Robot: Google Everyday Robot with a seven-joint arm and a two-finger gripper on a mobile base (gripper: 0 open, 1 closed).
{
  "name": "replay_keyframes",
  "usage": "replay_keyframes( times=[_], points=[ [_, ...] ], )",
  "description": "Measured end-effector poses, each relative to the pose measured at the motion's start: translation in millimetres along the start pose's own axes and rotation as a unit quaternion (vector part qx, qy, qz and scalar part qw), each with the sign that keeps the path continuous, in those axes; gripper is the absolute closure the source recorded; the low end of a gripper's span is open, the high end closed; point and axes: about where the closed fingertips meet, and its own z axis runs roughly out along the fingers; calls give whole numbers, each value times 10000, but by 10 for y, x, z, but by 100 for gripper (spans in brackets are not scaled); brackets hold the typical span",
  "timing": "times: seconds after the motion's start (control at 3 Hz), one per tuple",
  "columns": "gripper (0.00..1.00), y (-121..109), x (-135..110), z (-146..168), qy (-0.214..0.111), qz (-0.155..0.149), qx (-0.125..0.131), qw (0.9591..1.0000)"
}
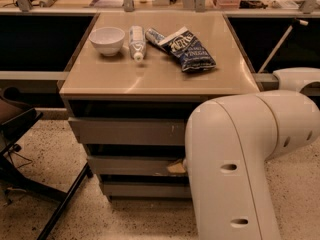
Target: Open middle drawer
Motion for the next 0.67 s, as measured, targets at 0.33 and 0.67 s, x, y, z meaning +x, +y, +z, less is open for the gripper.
replay_keyframes(
  times=[0.33, 0.67],
  points=[
    [0, 1, 2, -1, 2, -1, -1, 10000],
    [0, 90, 208, 92, 385, -158, -188, 9990]
  ],
)
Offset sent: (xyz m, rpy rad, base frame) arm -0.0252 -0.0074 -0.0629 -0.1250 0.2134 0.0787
